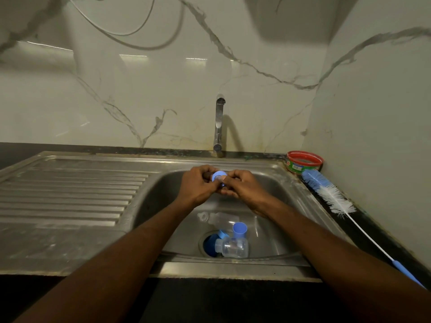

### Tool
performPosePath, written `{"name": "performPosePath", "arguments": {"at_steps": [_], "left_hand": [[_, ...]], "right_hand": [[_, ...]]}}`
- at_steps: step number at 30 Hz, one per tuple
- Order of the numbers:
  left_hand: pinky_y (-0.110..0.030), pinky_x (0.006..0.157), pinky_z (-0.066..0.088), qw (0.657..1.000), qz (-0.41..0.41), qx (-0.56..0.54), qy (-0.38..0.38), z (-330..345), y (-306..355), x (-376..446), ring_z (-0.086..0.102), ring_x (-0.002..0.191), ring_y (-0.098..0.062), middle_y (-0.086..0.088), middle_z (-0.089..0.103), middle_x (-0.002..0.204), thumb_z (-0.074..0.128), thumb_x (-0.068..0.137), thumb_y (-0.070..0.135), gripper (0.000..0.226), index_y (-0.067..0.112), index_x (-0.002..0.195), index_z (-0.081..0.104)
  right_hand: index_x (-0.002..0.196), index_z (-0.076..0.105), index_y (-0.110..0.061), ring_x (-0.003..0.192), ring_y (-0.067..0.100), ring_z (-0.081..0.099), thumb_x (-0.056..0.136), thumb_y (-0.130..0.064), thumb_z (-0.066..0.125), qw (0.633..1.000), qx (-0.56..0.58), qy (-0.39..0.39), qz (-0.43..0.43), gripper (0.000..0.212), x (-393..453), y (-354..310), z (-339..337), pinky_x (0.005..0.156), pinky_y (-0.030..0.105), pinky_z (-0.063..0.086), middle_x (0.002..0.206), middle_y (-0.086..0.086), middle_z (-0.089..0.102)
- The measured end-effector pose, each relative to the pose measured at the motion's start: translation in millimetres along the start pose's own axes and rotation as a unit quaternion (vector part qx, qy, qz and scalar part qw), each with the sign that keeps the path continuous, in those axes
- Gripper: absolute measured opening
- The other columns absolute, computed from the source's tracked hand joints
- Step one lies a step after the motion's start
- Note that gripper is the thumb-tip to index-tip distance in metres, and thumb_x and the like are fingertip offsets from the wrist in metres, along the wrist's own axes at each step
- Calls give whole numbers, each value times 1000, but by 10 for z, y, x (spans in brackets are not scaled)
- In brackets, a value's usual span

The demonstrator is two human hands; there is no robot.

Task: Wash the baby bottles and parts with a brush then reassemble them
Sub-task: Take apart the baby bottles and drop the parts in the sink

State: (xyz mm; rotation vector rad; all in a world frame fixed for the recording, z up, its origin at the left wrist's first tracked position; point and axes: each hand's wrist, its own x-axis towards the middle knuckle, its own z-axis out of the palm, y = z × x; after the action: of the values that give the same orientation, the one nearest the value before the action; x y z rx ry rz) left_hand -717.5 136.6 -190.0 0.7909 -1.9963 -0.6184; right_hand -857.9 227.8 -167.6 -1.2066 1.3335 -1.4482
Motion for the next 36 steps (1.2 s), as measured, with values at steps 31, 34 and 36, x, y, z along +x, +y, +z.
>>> {"name": "performPosePath", "arguments": {"at_steps": [31,34,36], "left_hand": [[-33,103,53,950,-48,-197,-238,-254,146,12,68,116,-16,-3,73,121,55,103,13,30,18,131,66],[-34,101,55,955,-57,-181,-230,-236,128,-2,69,112,-13,1,74,119,54,104,27,32,21,134,63],[-27,96,56,962,-42,-154,-224,-232,116,-14,70,109,-10,3,75,117,58,102,32,34,24,135,63]], "right_hand": [[97,69,0,66,15,68,101,-11,59,1000,8,-2,-19,15,78,61,-133,63,21,55,75,11,74],[100,69,0,71,17,69,101,-12,59,1000,7,-2,-14,16,100,87,-166,67,22,57,78,12,74],[104,69,2,74,18,70,100,-12,61,1000,-4,-10,-13,17,82,96,-165,70,22,57,80,13,75]]}}
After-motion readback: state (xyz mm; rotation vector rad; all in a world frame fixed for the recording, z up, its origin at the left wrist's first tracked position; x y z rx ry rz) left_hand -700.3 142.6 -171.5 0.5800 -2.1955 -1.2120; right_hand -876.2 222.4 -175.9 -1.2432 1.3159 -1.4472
